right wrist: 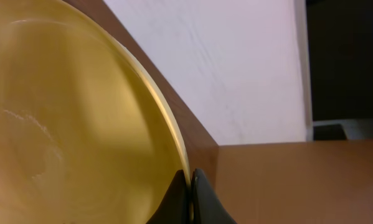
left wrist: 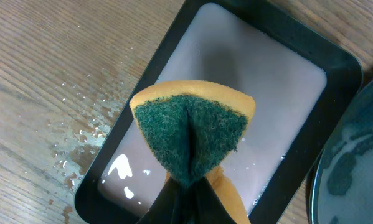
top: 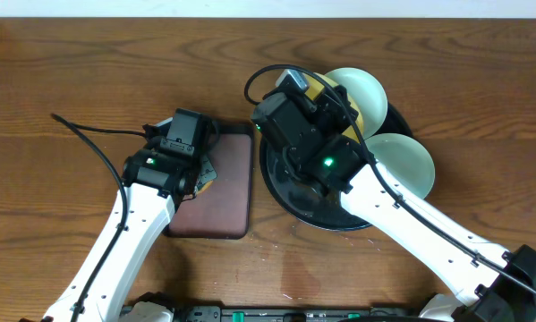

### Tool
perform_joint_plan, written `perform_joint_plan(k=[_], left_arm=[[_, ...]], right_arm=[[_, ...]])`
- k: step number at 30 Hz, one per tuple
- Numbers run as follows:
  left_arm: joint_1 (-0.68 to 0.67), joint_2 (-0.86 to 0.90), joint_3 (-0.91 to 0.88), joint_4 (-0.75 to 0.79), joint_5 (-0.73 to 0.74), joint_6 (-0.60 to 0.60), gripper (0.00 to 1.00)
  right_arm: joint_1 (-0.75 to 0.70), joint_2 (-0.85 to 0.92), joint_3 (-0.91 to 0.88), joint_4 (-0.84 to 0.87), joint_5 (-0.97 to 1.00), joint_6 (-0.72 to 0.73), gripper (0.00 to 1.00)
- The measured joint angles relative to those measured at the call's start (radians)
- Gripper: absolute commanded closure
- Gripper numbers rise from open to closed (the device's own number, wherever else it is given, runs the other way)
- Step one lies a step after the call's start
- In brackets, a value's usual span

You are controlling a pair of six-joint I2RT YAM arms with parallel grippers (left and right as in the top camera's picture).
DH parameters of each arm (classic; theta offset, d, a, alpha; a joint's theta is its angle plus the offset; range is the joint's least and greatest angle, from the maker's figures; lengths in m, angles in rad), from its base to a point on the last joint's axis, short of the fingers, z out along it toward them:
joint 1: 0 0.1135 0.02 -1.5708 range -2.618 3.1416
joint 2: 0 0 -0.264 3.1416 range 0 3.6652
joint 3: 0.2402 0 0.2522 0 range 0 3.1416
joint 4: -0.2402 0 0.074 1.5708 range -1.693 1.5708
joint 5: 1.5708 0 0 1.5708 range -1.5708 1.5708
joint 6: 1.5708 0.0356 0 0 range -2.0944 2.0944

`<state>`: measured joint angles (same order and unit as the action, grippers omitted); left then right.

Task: Clean dirty plates on tray and stack at the side

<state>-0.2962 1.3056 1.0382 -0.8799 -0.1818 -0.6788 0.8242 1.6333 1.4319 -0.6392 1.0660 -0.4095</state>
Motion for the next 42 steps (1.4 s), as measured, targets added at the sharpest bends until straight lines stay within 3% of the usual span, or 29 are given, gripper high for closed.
perform_joint_plan(k=[6, 10, 18, 23, 32, 39, 42], left_arm=[[0.000, 0.000, 0.000, 0.000, 0.000, 0.000, 0.92], [0.000, 0.000, 0.000, 0.000, 0.000, 0.000, 0.92], [0.000, 0.000, 0.000, 0.000, 0.000, 0.000, 0.92], [0.000, 0.000, 0.000, 0.001, 0.005, 0.000, 0.93], [0.000, 0.000, 0.000, 0.000, 0.019, 0.000, 0.93], [0.000, 0.000, -0.003, 0.010, 0.019, 0.000, 0.93], [0.000, 0.000, -0.011, 0.014, 0.019, -0.001, 0.92]], right_arm=[[-0.005, 0.000, 0.000, -0.019, -0.055, 0.024, 0.99], [-0.074, 0.000, 0.001, -0.070, -0.262, 0.080, 0.99], [-0.589, 0.004, 0.002, -0.108, -1.021, 0.233, 0.99], [-0.891, 0.058, 0.007, -0.107, -1.300, 0.336, 0.99], [-1.218, 0.265, 0.007, -0.017, -1.388, 0.578, 0.99], [-1.314, 0.328, 0.007, 0.077, -1.384, 0.656, 0.99], [-1.320, 0.338, 0.007, 0.079, -1.380, 0.678, 0.90]])
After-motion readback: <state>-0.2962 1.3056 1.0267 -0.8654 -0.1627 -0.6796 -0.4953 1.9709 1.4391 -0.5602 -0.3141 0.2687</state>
